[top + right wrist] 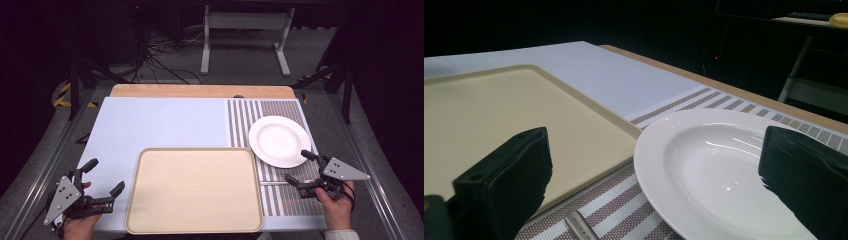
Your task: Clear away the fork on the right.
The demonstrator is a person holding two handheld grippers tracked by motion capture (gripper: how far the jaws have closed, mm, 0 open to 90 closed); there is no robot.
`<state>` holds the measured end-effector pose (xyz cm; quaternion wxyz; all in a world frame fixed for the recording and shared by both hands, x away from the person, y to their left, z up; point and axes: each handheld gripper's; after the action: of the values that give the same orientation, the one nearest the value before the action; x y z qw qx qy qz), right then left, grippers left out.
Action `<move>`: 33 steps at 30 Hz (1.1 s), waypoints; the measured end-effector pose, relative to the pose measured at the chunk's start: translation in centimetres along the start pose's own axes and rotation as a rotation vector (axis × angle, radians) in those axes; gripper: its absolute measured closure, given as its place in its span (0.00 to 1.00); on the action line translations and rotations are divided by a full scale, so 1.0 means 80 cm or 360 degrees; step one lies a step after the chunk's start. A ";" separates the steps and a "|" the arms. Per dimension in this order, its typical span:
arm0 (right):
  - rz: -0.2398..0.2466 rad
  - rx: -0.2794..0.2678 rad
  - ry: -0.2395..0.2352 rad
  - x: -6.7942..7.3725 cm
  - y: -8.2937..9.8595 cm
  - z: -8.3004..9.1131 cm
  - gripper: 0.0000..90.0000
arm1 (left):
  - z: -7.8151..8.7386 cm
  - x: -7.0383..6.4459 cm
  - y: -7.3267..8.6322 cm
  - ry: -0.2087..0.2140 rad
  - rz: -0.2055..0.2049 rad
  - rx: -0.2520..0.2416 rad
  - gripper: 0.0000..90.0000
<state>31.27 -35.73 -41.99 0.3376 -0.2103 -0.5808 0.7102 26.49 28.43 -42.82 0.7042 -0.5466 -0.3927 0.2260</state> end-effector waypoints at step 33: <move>0.0031 0.0100 -0.0009 -0.001 -0.027 0.008 0.05 | 0.000 -0.001 -0.001 -0.0009 -0.0004 0.0004 0.00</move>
<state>31.40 -36.02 -39.79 0.3354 -0.2033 -0.5571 0.7320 26.43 28.36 -42.78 0.7041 -0.5446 -0.3951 0.2271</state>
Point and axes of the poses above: each handheld gripper's, and its own axes: z roughly backward along the jaws, y roughly out of its underside, x roughly to its left, and after that the axes turned 11 degrees about -z, right-handed
